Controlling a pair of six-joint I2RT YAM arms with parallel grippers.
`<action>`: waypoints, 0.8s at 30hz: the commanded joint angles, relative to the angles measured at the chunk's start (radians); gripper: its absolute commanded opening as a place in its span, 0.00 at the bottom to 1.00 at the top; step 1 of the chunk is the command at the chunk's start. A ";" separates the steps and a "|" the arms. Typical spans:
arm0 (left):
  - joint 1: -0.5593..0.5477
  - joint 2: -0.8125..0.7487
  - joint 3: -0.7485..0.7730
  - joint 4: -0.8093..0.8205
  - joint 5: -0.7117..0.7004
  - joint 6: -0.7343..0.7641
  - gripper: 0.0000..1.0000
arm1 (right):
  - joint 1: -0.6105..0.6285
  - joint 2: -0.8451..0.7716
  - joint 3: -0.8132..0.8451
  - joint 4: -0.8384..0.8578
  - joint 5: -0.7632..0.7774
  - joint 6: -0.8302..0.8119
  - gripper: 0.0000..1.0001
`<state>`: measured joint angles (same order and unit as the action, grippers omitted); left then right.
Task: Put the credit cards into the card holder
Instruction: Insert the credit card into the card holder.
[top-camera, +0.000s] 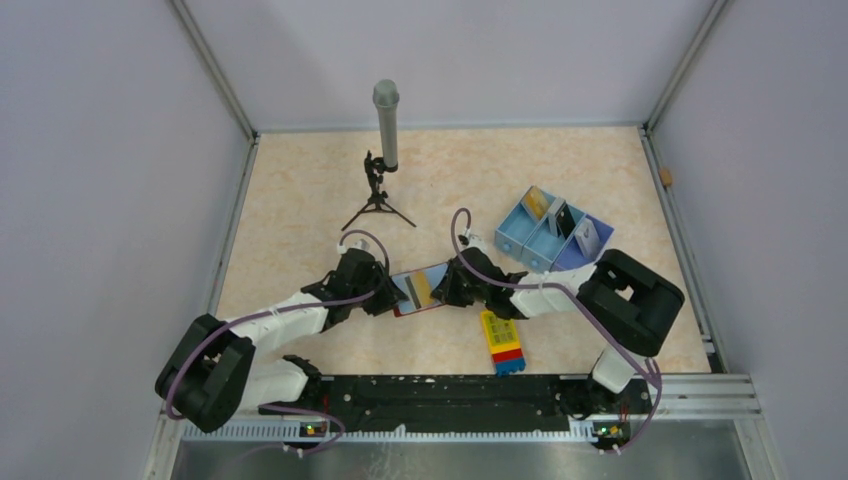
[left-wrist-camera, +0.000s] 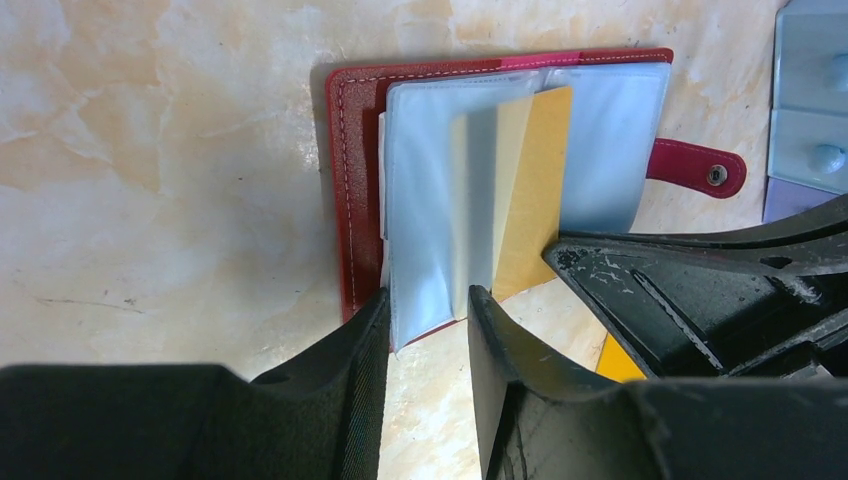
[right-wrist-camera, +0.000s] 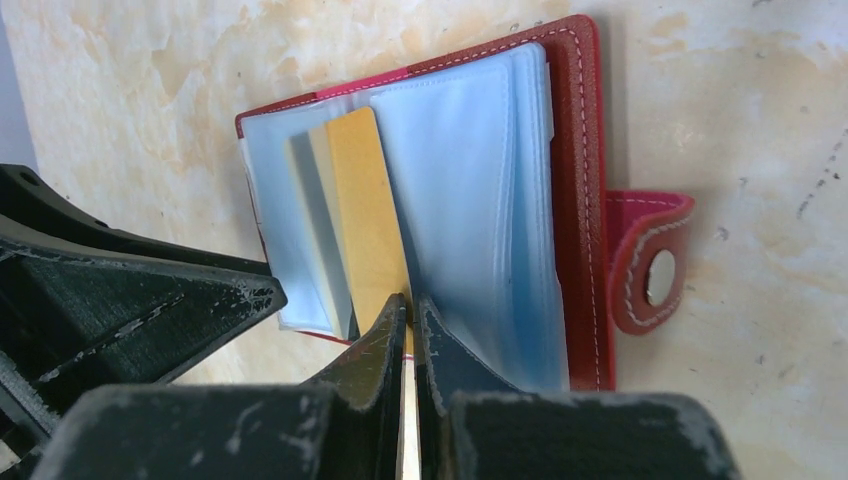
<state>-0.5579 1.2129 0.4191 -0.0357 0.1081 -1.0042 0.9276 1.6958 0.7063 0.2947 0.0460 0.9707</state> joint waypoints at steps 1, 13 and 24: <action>-0.003 -0.014 -0.011 0.028 -0.006 -0.008 0.36 | 0.012 -0.038 -0.037 -0.055 0.077 0.010 0.00; -0.002 -0.004 -0.008 0.028 0.010 -0.011 0.35 | 0.044 -0.007 -0.031 -0.015 0.143 0.074 0.00; -0.003 0.013 -0.009 0.075 0.021 -0.014 0.35 | 0.068 0.013 -0.039 0.008 0.178 0.143 0.00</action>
<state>-0.5579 1.2148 0.4164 -0.0204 0.1154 -1.0187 0.9775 1.6779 0.6674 0.3260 0.1848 1.1057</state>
